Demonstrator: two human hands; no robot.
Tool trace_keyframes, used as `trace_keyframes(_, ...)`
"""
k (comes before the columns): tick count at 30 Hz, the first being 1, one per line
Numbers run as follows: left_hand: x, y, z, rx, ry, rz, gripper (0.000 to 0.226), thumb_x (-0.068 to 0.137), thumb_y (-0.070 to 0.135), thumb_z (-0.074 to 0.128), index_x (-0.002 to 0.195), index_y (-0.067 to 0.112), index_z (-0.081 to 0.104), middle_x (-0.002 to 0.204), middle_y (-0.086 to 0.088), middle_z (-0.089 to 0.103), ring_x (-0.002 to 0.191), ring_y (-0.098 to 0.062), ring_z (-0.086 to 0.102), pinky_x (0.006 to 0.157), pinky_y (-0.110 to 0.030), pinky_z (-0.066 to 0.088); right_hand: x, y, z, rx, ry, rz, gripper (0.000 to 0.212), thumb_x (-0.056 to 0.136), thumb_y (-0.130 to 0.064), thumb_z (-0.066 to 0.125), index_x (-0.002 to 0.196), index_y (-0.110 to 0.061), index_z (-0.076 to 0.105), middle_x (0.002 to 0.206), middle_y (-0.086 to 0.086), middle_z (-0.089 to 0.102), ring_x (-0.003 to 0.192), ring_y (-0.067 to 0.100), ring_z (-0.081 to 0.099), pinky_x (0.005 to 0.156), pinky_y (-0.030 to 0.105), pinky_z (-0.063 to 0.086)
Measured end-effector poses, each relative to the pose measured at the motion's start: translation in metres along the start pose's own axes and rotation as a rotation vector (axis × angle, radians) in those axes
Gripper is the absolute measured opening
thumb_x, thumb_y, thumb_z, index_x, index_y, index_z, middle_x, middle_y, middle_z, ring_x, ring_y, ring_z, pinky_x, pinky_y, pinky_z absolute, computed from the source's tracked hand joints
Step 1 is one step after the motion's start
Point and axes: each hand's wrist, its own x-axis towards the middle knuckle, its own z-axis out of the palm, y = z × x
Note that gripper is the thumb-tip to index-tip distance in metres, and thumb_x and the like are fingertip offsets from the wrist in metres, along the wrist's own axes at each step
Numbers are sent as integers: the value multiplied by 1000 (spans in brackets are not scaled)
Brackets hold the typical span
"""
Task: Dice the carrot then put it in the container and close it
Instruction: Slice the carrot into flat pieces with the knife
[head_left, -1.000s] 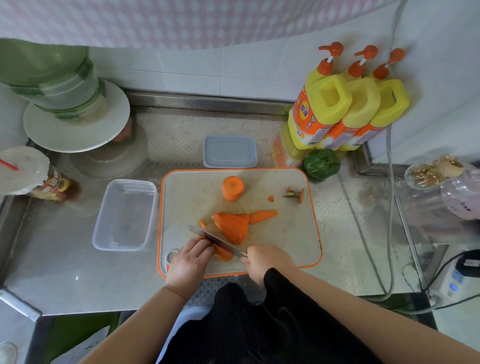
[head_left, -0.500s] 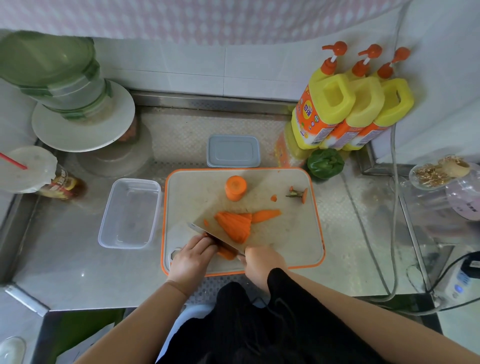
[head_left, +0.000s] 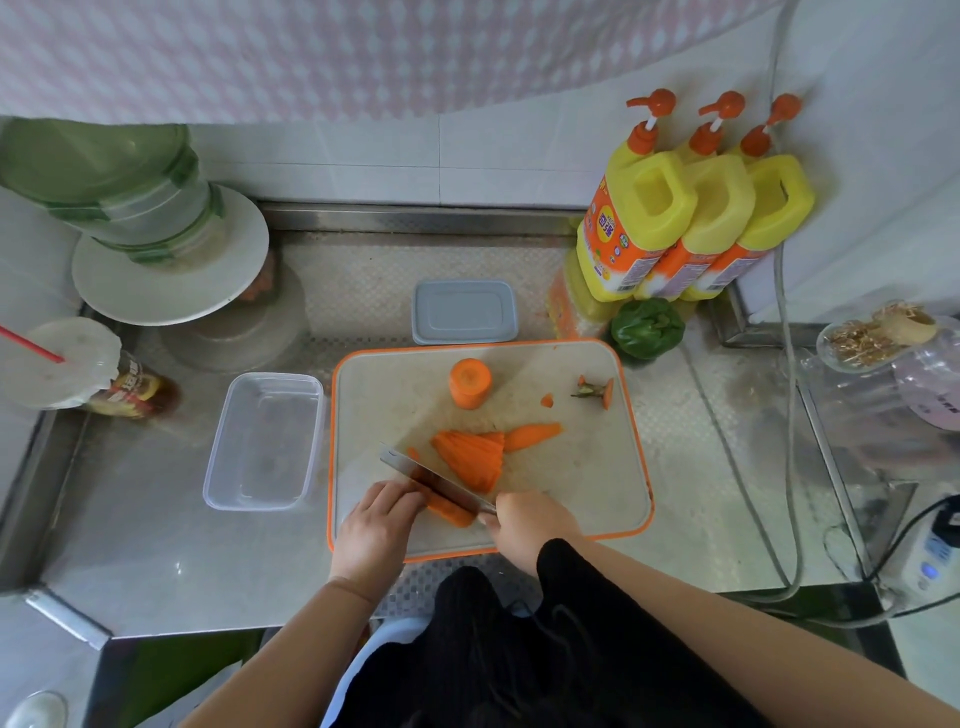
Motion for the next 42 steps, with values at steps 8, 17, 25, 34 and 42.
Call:
trace_keyframes(8,1,-4,2,10,-3,4,40,61,-7,84,95,10,73,100,-3,67,91,-23,61,63,-38,59,-9,-1,0,15,60,-3,35,102,-43,35,100,-13,55,90,5,62,92,27,63,74,35,48)
trace_keyframes(17,0,-3,4,11,11,6,42,59,-9,84,95,10,74,100,-4,67,95,-22,57,60,-36,60,-18,-3,-5,-55,51,-8,35,103,-39,34,109,-13,56,103,7,64,97,26,61,76,34,45)
trace_keyframes(25,-1,-8,9,-21,-4,6,41,61,-8,84,96,9,73,101,-4,66,97,-23,58,60,-39,60,-18,-10,-11,-82,16,0,31,103,-34,37,112,-13,57,104,6,65,98,27,61,82,37,50)
trace_keyframes(34,-2,-13,12,9,19,53,27,83,15,50,97,9,73,103,-4,65,99,-21,57,61,-38,60,-10,-18,-11,-176,-15,7,20,100,-16,43,110,-11,60,100,6,65,92,26,64,70,32,45)
trace_keyframes(42,-1,-14,13,-2,21,54,27,84,16,51,100,10,72,104,-4,64,99,-20,56,62,-37,60,-5,-16,0,-144,-28,-3,28,104,-26,38,113,-9,58,108,9,65,99,28,63,73,32,42)
